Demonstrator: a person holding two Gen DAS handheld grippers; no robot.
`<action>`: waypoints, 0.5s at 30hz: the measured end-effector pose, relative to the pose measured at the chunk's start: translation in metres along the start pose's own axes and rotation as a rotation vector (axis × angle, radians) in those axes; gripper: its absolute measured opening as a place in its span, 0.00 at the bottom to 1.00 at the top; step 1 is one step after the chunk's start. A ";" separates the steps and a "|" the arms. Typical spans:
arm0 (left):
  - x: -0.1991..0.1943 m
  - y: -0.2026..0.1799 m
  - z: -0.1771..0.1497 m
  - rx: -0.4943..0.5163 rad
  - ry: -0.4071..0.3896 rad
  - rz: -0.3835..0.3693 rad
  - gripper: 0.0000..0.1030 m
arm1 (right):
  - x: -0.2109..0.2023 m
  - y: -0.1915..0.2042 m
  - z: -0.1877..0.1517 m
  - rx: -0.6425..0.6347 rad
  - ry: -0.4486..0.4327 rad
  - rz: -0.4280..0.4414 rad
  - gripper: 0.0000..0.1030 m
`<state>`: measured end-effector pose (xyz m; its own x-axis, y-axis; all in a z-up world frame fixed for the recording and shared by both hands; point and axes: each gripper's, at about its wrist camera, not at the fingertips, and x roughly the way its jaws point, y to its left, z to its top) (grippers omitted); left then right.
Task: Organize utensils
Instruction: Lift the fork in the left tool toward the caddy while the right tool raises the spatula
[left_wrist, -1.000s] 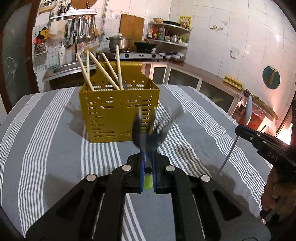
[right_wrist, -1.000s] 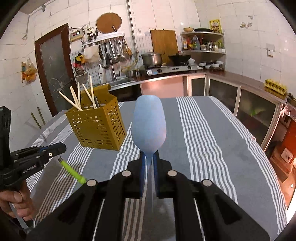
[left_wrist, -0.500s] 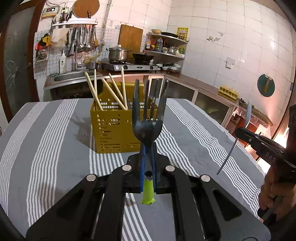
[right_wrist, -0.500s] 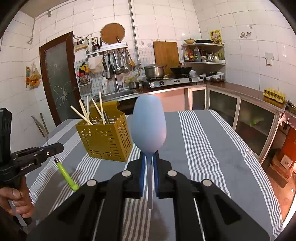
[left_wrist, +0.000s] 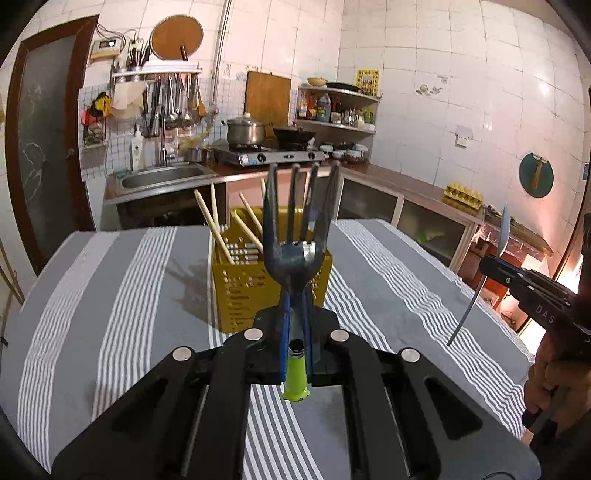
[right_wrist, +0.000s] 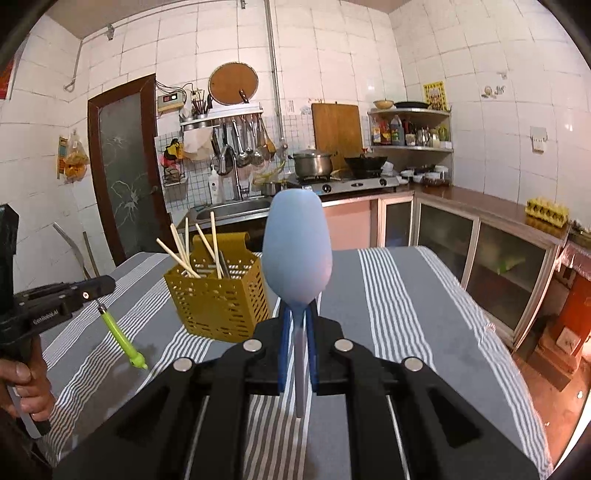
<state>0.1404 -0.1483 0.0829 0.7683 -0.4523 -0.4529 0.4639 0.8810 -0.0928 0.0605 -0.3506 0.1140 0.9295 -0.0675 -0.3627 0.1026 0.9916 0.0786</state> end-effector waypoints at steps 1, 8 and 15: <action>-0.002 0.001 0.002 0.004 -0.008 0.003 0.05 | -0.001 0.003 0.004 -0.006 -0.007 -0.001 0.08; -0.013 0.012 0.020 0.007 -0.052 0.017 0.05 | -0.003 0.016 0.021 -0.031 -0.034 0.008 0.08; -0.020 0.017 0.037 0.028 -0.090 0.040 0.05 | -0.002 0.030 0.035 -0.047 -0.057 0.028 0.08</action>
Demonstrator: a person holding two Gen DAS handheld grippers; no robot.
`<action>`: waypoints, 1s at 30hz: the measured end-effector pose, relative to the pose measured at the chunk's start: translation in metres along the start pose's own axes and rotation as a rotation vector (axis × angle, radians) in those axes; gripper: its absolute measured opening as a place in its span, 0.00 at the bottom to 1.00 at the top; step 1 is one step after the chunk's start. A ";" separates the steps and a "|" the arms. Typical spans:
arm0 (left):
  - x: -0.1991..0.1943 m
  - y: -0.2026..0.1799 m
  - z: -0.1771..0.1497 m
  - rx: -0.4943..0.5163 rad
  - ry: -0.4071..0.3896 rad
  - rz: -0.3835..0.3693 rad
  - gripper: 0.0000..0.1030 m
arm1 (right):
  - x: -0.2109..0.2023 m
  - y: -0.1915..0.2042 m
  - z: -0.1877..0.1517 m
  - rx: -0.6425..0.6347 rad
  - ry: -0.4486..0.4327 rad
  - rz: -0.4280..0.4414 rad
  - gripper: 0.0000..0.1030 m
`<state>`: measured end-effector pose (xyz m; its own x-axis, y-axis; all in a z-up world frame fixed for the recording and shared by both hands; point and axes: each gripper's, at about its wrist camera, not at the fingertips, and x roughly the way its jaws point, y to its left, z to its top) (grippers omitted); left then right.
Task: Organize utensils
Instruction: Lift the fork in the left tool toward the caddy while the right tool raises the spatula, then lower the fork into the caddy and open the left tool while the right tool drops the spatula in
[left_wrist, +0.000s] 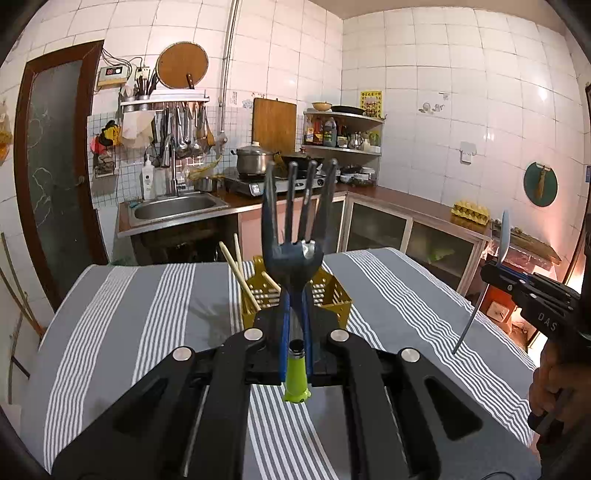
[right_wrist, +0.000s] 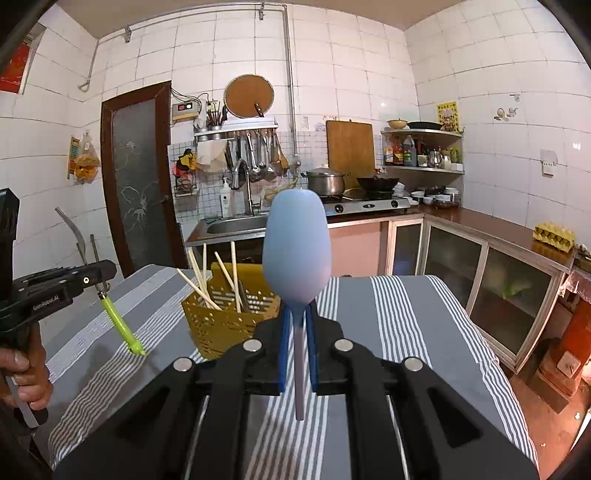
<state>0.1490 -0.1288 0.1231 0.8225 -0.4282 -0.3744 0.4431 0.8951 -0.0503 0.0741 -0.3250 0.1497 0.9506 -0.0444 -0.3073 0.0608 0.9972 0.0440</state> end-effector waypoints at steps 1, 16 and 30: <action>0.000 0.001 0.002 -0.001 -0.004 0.002 0.05 | 0.000 0.002 0.003 -0.001 -0.004 0.002 0.08; 0.000 0.011 0.034 0.014 -0.071 0.025 0.05 | 0.017 0.029 0.045 -0.048 -0.051 0.039 0.08; 0.057 0.022 0.078 -0.007 -0.079 -0.011 0.05 | 0.087 0.043 0.081 -0.055 -0.040 0.100 0.08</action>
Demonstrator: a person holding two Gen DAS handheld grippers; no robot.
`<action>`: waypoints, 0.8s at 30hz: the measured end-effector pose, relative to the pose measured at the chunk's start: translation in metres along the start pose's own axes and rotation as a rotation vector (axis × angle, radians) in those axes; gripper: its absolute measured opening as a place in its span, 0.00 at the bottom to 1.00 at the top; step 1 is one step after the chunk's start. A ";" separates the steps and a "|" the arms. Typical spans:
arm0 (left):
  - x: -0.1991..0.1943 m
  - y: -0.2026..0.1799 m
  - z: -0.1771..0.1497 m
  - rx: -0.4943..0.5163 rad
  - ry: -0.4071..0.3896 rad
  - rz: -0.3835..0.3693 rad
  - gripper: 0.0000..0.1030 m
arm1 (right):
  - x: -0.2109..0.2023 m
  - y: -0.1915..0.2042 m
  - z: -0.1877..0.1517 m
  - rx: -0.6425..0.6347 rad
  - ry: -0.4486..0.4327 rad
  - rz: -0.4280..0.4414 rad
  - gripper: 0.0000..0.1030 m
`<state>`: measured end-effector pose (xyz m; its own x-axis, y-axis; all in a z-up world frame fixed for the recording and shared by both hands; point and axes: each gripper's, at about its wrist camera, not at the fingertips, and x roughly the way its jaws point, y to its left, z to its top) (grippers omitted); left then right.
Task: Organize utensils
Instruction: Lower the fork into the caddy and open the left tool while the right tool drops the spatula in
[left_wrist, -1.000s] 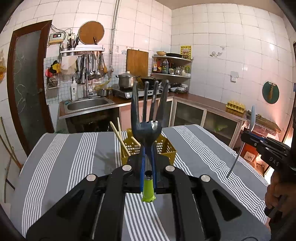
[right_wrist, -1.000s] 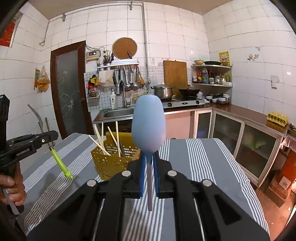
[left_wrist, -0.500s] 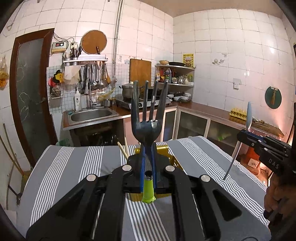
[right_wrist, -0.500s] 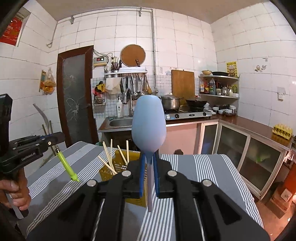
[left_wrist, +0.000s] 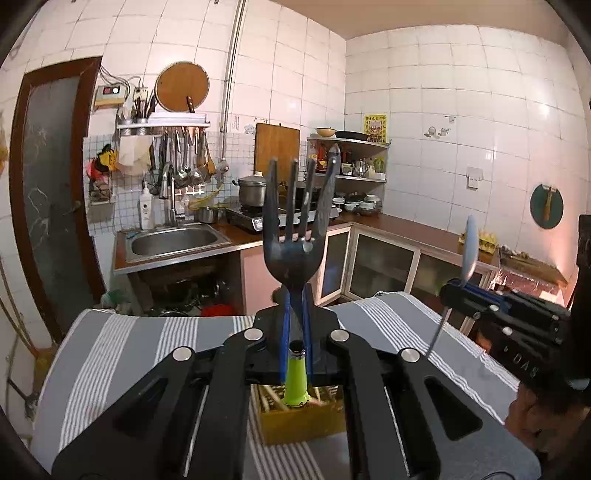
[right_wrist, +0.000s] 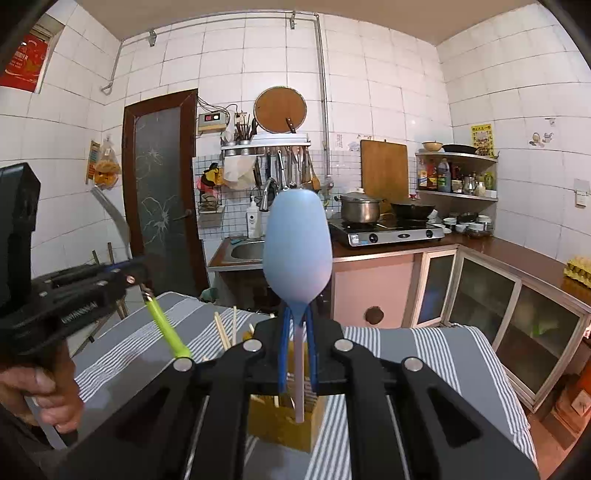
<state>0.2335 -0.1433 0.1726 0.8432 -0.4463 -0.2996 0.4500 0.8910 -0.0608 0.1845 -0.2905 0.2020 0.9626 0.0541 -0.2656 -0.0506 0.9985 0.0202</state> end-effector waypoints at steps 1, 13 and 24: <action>0.006 0.000 0.001 -0.002 0.001 -0.003 0.05 | 0.008 0.000 0.001 0.000 0.002 0.004 0.08; 0.069 0.015 -0.009 -0.042 0.054 0.011 0.05 | 0.077 -0.007 -0.013 0.018 0.084 0.008 0.08; 0.112 0.040 -0.046 -0.080 0.174 0.050 0.36 | 0.113 -0.009 -0.042 0.052 0.176 0.004 0.43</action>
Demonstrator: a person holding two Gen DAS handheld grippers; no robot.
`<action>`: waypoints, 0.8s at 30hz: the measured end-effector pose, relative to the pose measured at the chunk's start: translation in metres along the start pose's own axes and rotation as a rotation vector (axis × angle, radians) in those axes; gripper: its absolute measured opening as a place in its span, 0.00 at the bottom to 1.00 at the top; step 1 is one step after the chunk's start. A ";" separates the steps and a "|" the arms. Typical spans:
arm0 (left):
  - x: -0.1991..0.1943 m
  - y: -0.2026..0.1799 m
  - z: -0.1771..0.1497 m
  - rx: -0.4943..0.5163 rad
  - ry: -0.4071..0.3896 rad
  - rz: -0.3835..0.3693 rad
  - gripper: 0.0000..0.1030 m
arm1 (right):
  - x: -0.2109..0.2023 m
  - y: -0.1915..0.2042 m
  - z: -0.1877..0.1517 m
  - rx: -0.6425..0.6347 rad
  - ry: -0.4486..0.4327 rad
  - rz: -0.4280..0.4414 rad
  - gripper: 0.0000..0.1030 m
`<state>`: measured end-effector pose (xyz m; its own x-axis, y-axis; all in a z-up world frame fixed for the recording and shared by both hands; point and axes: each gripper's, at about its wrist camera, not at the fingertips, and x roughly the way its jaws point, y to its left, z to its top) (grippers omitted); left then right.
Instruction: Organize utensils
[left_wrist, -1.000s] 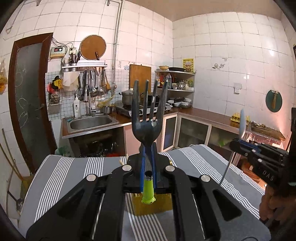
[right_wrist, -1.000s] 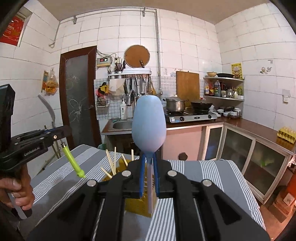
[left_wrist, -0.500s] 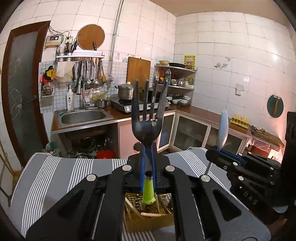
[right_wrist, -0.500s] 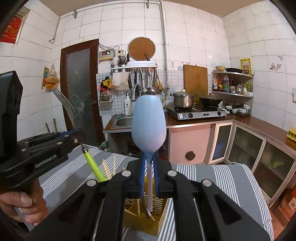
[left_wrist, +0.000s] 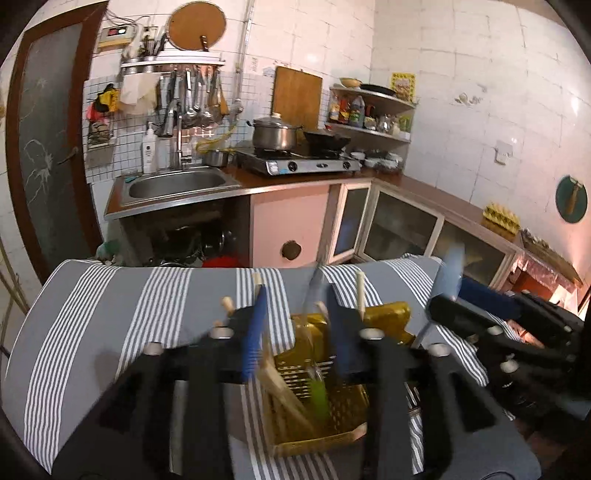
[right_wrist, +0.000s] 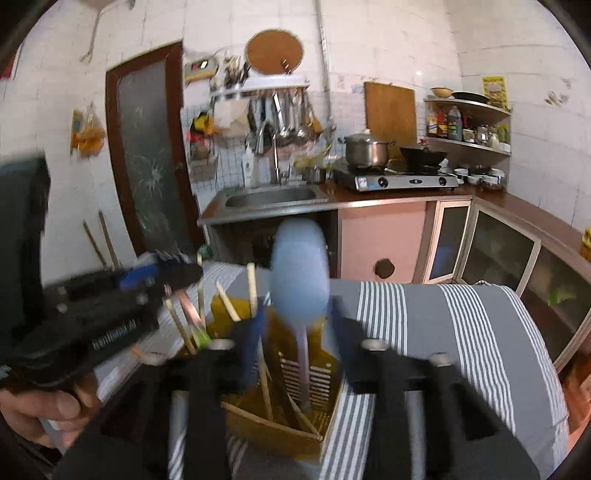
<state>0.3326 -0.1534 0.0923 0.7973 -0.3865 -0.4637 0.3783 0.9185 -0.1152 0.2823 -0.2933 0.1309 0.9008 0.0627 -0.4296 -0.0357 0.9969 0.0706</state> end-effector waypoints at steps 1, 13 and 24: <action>-0.003 0.003 0.002 -0.009 -0.004 0.000 0.36 | -0.004 -0.001 0.001 -0.002 -0.012 -0.009 0.43; -0.103 0.028 -0.023 0.022 -0.209 0.149 0.86 | -0.093 -0.025 -0.023 0.007 -0.123 -0.114 0.49; -0.184 0.024 -0.177 0.009 -0.192 0.271 0.95 | -0.209 0.007 -0.147 0.007 -0.177 -0.157 0.69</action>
<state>0.1120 -0.0454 0.0198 0.9431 -0.1377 -0.3026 0.1437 0.9896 -0.0023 0.0306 -0.2922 0.0892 0.9570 -0.1035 -0.2709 0.1137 0.9933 0.0219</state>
